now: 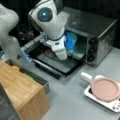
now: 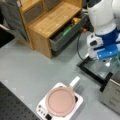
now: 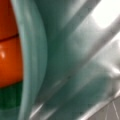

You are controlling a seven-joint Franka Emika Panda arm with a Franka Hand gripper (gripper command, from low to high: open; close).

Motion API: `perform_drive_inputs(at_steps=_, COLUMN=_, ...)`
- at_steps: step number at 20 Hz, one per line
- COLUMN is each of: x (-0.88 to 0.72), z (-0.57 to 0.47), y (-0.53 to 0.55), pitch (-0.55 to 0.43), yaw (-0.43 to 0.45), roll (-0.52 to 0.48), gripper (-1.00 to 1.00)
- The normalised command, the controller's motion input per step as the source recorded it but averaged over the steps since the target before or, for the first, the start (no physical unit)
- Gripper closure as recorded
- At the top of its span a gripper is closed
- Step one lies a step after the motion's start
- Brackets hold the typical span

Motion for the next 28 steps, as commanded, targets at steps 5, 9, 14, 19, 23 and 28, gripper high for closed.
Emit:
perform_drive_inputs(at_steps=5, x=0.1, z=-0.08, y=0.07, pitch=-0.05, yaw=0.023, roll=0.087, gripper=1.0)
perform_drive_inputs(at_steps=9, x=0.07, z=-0.07, y=0.08, pitch=-0.053, yaw=0.025, roll=0.098, gripper=1.0)
perform_drive_inputs(at_steps=14, x=0.06, z=-0.04, y=0.05, pitch=-0.052, yaw=0.025, roll=0.1, gripper=1.0)
perform_drive_inputs(at_steps=19, x=0.05, z=-0.01, y=0.01, pitch=-0.048, yaw=0.034, roll=0.091, gripper=1.0)
perform_drive_inputs(at_steps=23, x=0.04, z=0.02, y=-0.05, pitch=-0.044, yaw=0.044, roll=0.085, gripper=1.0)
perform_drive_inputs(at_steps=28, x=0.04, z=0.05, y=-0.1, pitch=-0.02, yaw=0.061, roll=0.084, gripper=1.0)
